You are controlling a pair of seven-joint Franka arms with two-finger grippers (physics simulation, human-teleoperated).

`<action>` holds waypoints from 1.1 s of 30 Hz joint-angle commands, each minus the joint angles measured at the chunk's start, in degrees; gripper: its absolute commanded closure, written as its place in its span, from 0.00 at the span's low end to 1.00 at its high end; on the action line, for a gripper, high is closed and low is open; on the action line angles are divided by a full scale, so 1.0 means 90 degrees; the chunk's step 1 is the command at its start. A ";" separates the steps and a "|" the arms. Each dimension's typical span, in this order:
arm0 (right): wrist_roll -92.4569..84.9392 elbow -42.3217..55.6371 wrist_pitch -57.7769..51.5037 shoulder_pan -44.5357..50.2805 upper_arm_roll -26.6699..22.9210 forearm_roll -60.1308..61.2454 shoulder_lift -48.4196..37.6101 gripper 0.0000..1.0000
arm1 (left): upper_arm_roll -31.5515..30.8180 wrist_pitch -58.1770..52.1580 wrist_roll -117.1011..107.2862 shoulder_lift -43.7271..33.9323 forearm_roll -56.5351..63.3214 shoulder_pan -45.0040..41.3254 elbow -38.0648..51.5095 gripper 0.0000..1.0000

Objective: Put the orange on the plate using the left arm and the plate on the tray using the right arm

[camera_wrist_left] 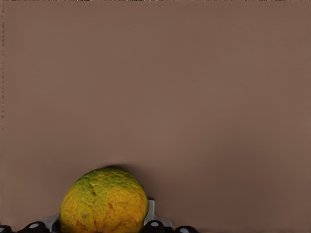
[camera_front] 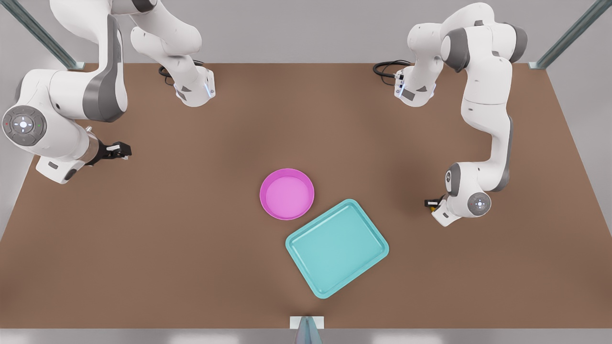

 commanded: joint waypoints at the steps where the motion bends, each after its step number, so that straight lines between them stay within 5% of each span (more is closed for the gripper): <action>1: -0.0010 0.0002 0.0001 -0.0002 0.0000 0.0004 -0.0006 0.00 | 0.0001 -0.0055 0.0032 -0.0096 -0.0054 0.0001 0.0006 0.42; 5: -0.0010 0.0002 0.0001 -0.0002 0.0001 0.0004 0.0004 0.00 | -0.0048 -0.0319 -0.0807 -0.0985 -0.0054 -0.0341 0.0016 0.41; 8: -0.0030 0.0012 0.0001 -0.0002 -0.0029 0.0004 0.0004 0.00 | -0.0048 -0.1031 -0.2710 -0.1132 -0.0190 -0.1834 0.0562 0.40; 10: -0.0059 0.0012 0.0010 -0.0002 -0.0087 -0.0015 0.0052 0.00 | -0.0077 -0.2075 -0.4311 -0.0128 -0.0639 -0.2703 0.2629 0.40; 13: -0.0332 0.0012 0.0176 -0.0002 -0.0185 -0.0093 0.0072 0.00 | -0.0487 -0.2019 -0.6548 0.1358 -0.0913 -0.3524 0.4507 0.40; 21: -0.0342 -0.0095 0.0225 0.0008 -0.0224 -0.0123 0.0160 0.00 | -0.0517 -0.0876 -0.7341 0.1994 -0.0923 -0.4374 0.4635 0.38; 22: -0.0323 -0.0271 0.0245 0.0008 -0.0457 0.0004 0.0150 0.00 | -0.0517 -0.0808 -0.7341 0.2013 -0.0923 -0.4403 0.4635 0.28; 23: -0.0323 -0.0407 0.0303 0.0008 -0.0595 0.0160 0.0160 0.00 | -0.0517 -0.0729 -0.7341 0.2013 -0.0913 -0.4423 0.4635 0.00; 26: -0.0323 -0.0496 0.0342 0.0008 -0.0615 0.0180 0.0160 0.00 | -0.0507 -0.0807 -0.7331 0.1877 -0.0913 -0.4413 0.4635 0.00; 30: -0.0303 -0.1266 0.0595 0.0008 -0.0703 0.1429 0.0326 0.00 | -0.0029 -0.5552 -0.3877 -0.0369 -0.0845 -0.2676 0.4655 0.00; 33: -0.0274 -0.1990 0.2051 0.0369 -0.0703 0.2572 0.1068 0.00 | 0.2247 -0.6559 -0.0593 -0.0956 -0.0640 -0.2568 0.5103 0.00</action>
